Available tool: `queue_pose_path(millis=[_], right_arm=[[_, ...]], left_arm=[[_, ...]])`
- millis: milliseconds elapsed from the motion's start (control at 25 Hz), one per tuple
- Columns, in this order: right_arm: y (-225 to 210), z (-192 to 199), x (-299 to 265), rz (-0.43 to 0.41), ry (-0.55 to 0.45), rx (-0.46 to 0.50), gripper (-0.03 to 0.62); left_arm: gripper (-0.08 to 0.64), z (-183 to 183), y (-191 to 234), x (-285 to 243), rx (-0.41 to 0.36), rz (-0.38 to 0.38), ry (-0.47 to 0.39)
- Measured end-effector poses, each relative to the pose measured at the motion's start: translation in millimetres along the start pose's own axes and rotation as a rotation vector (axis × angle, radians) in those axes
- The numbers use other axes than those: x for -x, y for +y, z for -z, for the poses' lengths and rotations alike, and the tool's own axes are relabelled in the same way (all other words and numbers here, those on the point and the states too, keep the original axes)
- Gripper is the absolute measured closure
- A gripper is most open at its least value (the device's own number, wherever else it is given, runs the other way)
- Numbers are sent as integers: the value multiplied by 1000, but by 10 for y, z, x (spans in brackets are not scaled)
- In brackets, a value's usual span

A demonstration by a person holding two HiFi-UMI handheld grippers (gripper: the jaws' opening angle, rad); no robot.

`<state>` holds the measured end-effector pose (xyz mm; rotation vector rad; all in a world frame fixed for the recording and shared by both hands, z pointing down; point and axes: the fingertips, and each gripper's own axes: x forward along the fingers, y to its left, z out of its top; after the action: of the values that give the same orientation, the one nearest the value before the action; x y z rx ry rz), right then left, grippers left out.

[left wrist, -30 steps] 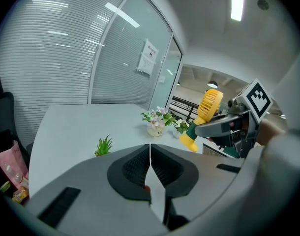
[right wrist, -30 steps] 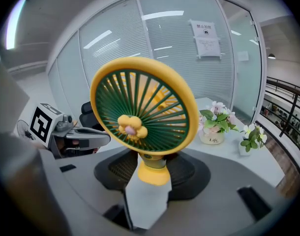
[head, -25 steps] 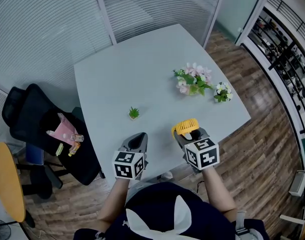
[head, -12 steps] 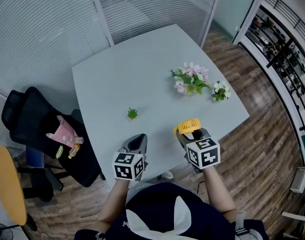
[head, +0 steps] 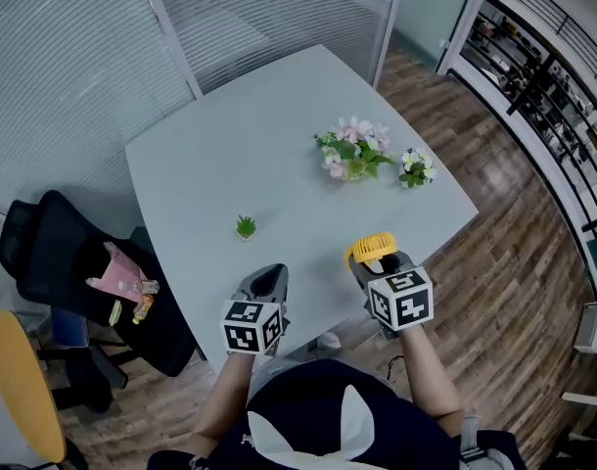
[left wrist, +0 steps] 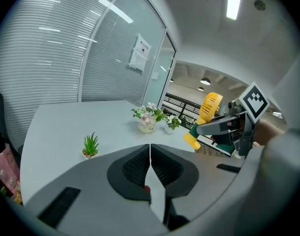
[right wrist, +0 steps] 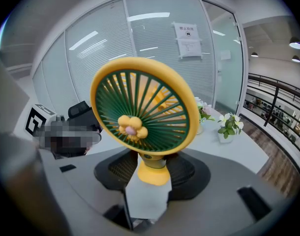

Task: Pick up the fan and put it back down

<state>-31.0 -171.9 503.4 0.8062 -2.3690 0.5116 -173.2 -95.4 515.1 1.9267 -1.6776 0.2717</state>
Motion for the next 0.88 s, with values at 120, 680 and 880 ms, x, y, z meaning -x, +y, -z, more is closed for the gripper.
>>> queue_pose_path(millis=[120,680,880], right_arm=[[-117,39,68,32,-4,-18,407],[-567,205,364,165,-28,-103,407],[-618,263,393,184,-28,-130,407]], left_arm=[[535,4,-80,-57,-12,23,13],[535,57,-441,-345,-67,137,73],[535,74,-532,-415,-77,170,89]])
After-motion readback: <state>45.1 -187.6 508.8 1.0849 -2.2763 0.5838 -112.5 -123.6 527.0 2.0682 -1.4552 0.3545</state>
